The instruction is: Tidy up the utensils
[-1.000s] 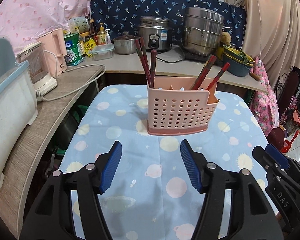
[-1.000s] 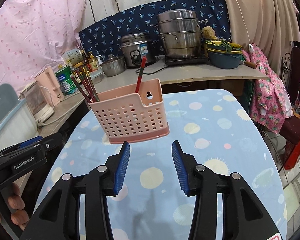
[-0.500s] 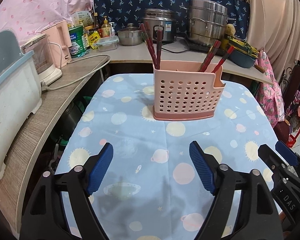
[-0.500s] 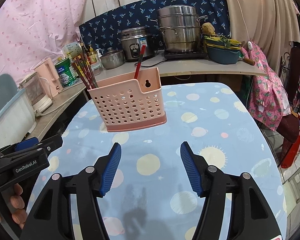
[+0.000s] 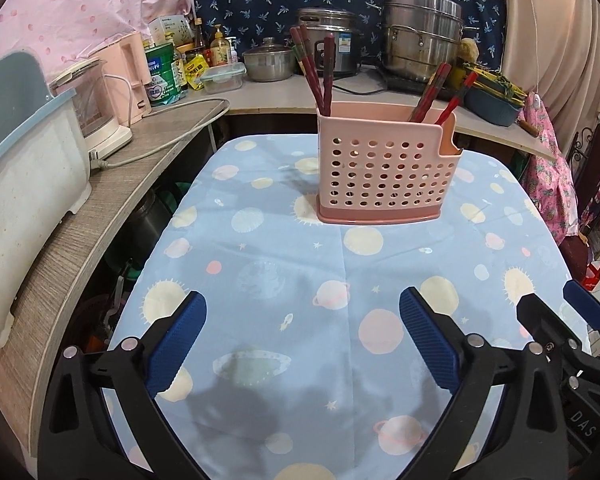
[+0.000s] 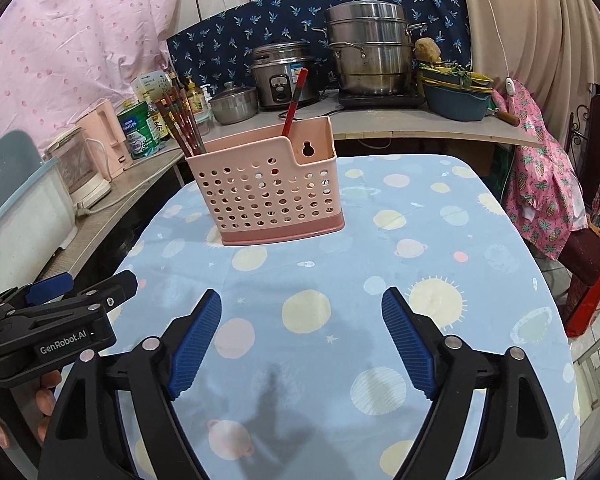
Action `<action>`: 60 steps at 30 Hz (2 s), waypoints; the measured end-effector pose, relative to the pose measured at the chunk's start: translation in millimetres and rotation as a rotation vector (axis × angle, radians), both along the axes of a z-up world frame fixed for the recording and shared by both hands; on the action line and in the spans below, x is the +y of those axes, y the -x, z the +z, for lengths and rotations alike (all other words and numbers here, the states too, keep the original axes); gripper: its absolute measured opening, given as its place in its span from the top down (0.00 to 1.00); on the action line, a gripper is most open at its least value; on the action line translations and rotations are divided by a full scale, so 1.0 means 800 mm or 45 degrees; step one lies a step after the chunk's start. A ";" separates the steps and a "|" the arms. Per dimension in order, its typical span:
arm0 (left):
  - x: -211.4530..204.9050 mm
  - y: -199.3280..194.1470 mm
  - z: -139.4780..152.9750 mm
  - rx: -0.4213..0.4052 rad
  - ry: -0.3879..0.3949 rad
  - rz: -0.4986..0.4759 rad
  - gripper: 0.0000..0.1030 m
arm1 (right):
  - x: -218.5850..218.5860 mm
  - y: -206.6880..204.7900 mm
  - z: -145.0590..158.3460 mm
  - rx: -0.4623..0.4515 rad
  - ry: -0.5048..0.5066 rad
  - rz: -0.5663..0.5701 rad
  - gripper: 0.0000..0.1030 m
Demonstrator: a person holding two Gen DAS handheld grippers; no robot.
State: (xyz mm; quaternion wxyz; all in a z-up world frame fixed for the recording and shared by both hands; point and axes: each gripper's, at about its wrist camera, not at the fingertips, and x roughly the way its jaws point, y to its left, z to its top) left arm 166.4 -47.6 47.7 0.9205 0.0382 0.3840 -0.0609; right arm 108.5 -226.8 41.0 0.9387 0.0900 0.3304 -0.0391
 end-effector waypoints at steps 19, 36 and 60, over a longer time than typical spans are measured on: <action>-0.005 -0.001 -0.006 0.007 -0.011 -0.010 0.08 | 0.005 -0.004 -0.008 0.048 0.046 -0.016 0.15; -0.012 -0.015 -0.016 0.022 -0.032 -0.011 0.08 | 0.006 -0.021 -0.016 0.088 0.083 -0.035 0.12; -0.028 -0.061 -0.022 0.021 -0.041 0.010 0.07 | -0.011 -0.069 -0.024 0.106 0.097 -0.071 0.12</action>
